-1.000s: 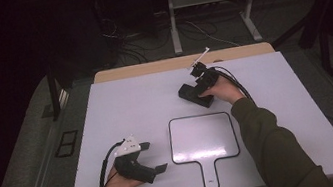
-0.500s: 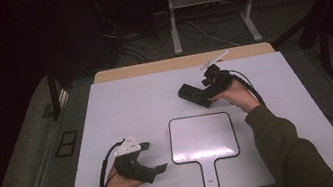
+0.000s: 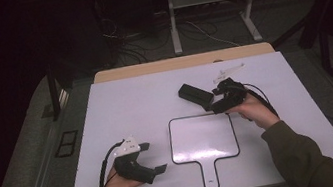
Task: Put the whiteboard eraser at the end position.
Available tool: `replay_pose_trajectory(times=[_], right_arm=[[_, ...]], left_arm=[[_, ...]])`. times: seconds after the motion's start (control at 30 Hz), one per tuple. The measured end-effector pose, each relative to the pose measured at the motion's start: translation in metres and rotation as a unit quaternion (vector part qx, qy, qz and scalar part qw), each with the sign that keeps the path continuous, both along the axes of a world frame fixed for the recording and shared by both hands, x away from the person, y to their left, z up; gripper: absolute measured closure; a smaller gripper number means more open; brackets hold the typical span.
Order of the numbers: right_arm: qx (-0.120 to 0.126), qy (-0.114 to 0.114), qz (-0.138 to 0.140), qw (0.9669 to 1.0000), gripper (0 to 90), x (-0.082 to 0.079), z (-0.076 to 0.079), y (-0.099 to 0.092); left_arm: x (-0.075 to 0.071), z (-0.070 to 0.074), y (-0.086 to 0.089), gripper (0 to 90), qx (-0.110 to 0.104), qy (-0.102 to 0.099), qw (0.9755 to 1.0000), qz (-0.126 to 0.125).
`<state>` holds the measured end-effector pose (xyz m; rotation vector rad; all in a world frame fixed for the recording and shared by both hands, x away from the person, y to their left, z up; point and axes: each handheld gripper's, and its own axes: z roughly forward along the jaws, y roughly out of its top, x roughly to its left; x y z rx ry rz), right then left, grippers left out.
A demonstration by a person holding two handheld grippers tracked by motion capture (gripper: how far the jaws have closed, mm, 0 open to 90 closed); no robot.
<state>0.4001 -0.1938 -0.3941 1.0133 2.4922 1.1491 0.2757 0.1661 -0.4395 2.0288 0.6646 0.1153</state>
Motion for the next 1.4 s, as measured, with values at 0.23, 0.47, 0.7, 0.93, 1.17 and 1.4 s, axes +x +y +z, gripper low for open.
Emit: replay_pose_trajectory(times=[0.23, 0.47, 0.7, 0.93, 1.17, 1.4], right_arm=[[0.024, -0.005, -0.009, 0.9996, 18.4, -0.028, -0.004, -0.017], [0.021, -0.032, -0.028, 0.9989, 15.1, -0.054, -0.015, -0.031], [0.045, -0.033, -0.048, 0.9973, 12.8, -0.073, -0.018, -0.047], [0.046, -0.032, -0.048, 0.9973, 12.8, -0.093, -0.031, -0.058], [0.056, -0.032, -0.051, 0.9966, 12.8, -0.112, -0.040, -0.070], [0.058, -0.035, -0.053, 0.9962, 12.8, -0.127, -0.045, -0.085]], left_arm=[[0.000, 0.000, 0.000, 0.0, 0.000, 0.000, 1.0000, 0.001], [0.000, 0.000, 0.000, 0.0, 0.000, 0.000, 1.0000, 0.001], [0.000, 0.000, 0.000, 0.0, 0.001, -0.001, 1.0000, 0.001], [0.000, 0.001, 0.000, 0.0, 0.000, -0.002, 1.0000, 0.001], [-0.001, 0.001, 0.000, 0.0, -0.001, -0.003, 1.0000, 0.001], [0.000, 0.002, 0.001, 0.0, 0.001, -0.004, 1.0000, 0.000]])
